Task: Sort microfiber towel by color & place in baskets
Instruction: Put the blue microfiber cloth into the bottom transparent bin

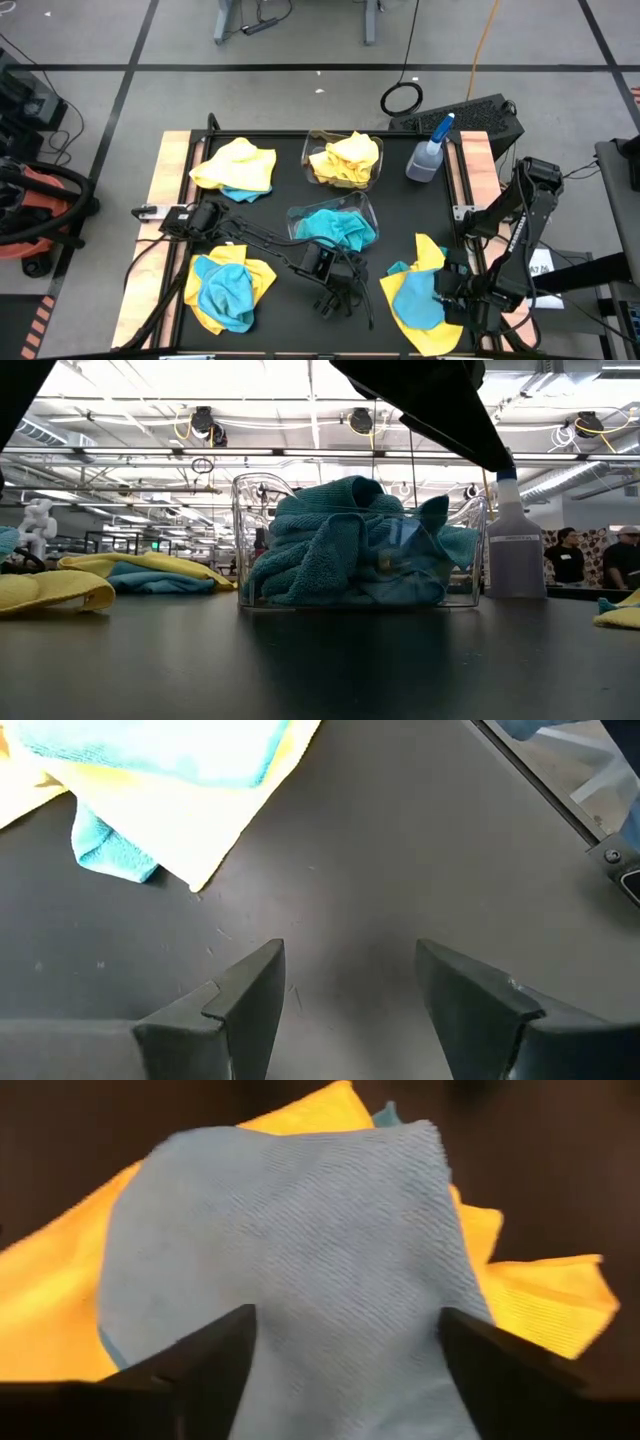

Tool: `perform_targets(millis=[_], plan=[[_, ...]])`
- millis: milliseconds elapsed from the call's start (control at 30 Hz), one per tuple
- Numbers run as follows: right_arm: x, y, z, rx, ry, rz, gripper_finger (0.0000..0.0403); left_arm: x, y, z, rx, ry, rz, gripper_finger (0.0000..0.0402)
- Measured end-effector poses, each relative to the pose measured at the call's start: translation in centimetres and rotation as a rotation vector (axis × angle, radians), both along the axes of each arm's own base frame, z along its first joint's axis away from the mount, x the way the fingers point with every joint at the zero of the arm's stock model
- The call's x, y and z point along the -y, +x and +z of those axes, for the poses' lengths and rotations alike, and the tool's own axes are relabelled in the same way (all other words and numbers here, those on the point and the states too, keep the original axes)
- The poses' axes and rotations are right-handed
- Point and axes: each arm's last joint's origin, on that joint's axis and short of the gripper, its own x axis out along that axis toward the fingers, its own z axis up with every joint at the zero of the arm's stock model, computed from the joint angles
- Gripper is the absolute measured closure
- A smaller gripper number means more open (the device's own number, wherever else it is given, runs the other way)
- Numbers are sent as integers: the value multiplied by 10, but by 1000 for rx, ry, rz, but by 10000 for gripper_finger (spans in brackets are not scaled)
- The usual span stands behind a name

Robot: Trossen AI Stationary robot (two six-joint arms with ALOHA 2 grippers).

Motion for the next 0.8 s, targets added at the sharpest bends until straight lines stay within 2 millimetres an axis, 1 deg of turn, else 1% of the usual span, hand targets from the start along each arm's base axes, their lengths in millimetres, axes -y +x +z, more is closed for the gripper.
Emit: perform_targets(millis=[33,100,167,233,333,433,567,667,733,800], plan=[[-1,0,-1,5,12,0,83,0,0,0,0,0,0,171],[-3,1,-2,18,36,1,74,0,0,0,3,2,-4,171],[-3,1,-5,23,43,2,82,-1,1,0,7,2,-3,171],[-3,1,-8,22,40,2,103,-3,2,0,9,1,1,171],[-3,1,-15,10,15,6,150,-5,2,0,8,1,7,171],[-3,1,-18,5,0,23,211,-6,2,0,6,-1,11,171],[-4,2,-17,3,-6,42,308,-5,2,0,1,1,11,171],[-6,3,-14,5,-5,71,379,-5,2,0,1,1,11,171],[-8,3,-8,7,-7,97,393,-5,2,0,1,0,12,171],[-10,4,2,9,-19,99,391,-5,2,0,0,0,13,171]])
